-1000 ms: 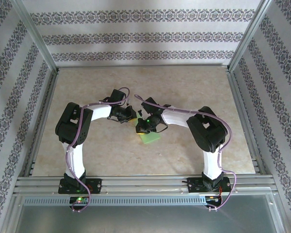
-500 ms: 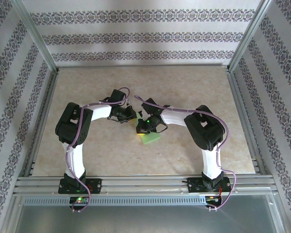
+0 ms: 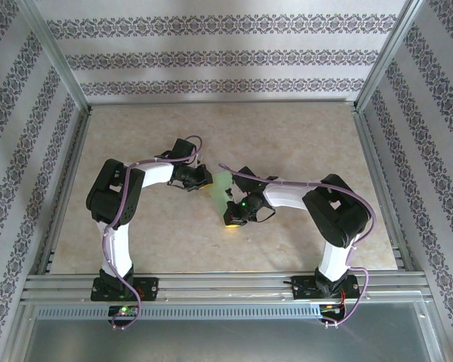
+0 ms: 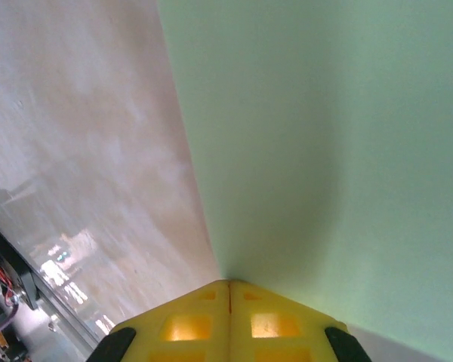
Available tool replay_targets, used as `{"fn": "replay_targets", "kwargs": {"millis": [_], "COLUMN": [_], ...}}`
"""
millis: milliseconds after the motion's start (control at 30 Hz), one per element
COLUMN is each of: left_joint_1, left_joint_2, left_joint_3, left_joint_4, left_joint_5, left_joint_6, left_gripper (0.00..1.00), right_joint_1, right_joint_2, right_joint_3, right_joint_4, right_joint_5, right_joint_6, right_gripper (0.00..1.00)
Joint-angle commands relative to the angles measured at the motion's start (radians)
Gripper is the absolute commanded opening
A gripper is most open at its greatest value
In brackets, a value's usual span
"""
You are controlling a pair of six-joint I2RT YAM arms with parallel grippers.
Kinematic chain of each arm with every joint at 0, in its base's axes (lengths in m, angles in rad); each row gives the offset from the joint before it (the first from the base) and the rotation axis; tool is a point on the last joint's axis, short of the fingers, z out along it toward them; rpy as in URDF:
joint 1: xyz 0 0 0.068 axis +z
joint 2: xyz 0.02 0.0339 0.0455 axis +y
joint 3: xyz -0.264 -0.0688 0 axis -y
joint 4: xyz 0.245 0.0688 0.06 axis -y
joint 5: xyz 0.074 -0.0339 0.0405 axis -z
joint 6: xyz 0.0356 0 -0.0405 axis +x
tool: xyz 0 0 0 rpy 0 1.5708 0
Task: Fold a paper plane with a square sheet of paper (pick it up from the middle)
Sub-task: First fold in half a square sheet of paper at the center of the table.
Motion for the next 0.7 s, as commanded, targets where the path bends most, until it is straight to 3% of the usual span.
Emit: {"fn": "replay_targets", "kwargs": {"millis": [0, 167, 667], "left_joint_1": [0.006, -0.007, -0.076], "left_joint_2": [0.031, -0.046, -0.151], "left_joint_3": [0.014, 0.043, -0.134], "left_joint_4": [-0.094, -0.067, 0.062], "left_joint_5": [-0.039, 0.036, 0.052], "left_joint_6": [0.044, 0.023, -0.053], "left_gripper": [0.14, 0.18, 0.16], "right_joint_1": [0.001, 0.001, 0.004], "right_joint_2": [-0.061, -0.085, 0.103], "right_joint_3": [0.017, 0.089, 0.171], "right_joint_4": [-0.035, 0.02, 0.044], "right_joint_5": [-0.006, -0.008, 0.059], "right_joint_6": [-0.034, -0.032, -0.001], "right_gripper": [0.04, 0.04, 0.05]}}
